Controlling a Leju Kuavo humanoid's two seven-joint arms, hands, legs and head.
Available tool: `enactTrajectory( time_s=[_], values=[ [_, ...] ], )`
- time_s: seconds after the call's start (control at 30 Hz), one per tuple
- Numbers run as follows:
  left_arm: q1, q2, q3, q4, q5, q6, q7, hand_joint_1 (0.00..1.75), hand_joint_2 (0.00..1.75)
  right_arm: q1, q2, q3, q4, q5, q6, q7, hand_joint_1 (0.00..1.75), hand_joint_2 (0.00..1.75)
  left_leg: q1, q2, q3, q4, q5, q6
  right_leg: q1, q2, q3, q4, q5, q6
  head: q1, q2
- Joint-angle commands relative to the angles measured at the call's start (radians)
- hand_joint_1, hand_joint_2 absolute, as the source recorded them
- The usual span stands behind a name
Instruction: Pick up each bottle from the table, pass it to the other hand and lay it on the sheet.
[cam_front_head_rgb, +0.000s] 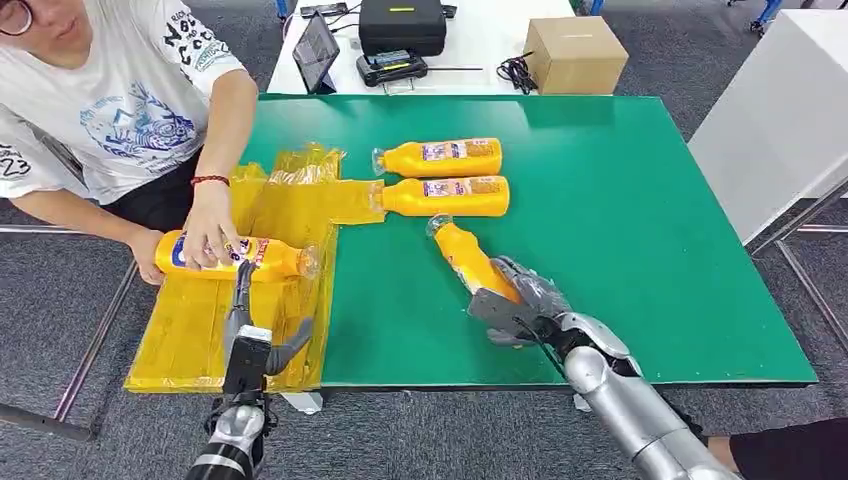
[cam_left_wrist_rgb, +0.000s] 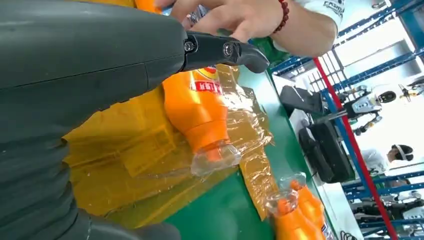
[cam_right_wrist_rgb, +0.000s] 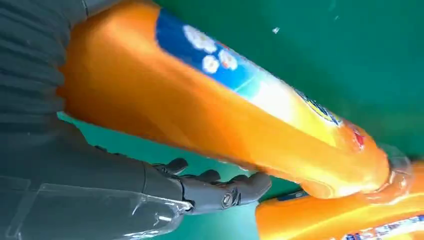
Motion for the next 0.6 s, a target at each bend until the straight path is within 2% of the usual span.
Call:
enactTrajectory(
  time_s=[0.03,0.33,0.47,0.6],
  values=[
    [-0.044,0.019,-0.032,0.072,0.008,-0.010,-0.018,0.00,1.75,0.022,0.012,-0.029,-0.049,-0.021,-0.035,0.001,0.00,1.75,0.002,0.001,0.004,0.000,-0.002,-0.003,0.002,0.000,0.004,-0.001,-0.001,-0.003,0.000,0.000],
    [-0.050,0.015,-0.027,0.095,0.002,-0.021,-0.018,0.00,1.75,0.032,0.099,-0.072,-0.035,-0.024,-0.091,-0.013,0.00,1.75,0.001,0.002,0.002,0.000,-0.001,-0.002,0.002,0.001,0.002,0.000,-0.001,-0.003,0.000,0.000],
    [-0.033,0.008,-0.025,0.079,-0.010,-0.022,-0.018,0.00,1.75,0.040,0.221,-0.135,-0.064,-0.016,-0.206,-0.032,0.00,1.75,0.002,0.003,0.003,0.000,-0.002,-0.003,0.002,0.002,0.002,0.000,-0.001,-0.003,0.000,0.000],
    [-0.023,0.001,-0.012,0.073,-0.015,-0.029,-0.018,0.00,1.75,0.044,0.249,-0.156,-0.095,-0.011,-0.241,-0.028,0.00,1.75,0.001,0.005,0.002,0.000,-0.001,-0.002,0.002,0.003,0.001,0.000,-0.001,-0.002,0.000,0.000]
  ],
)
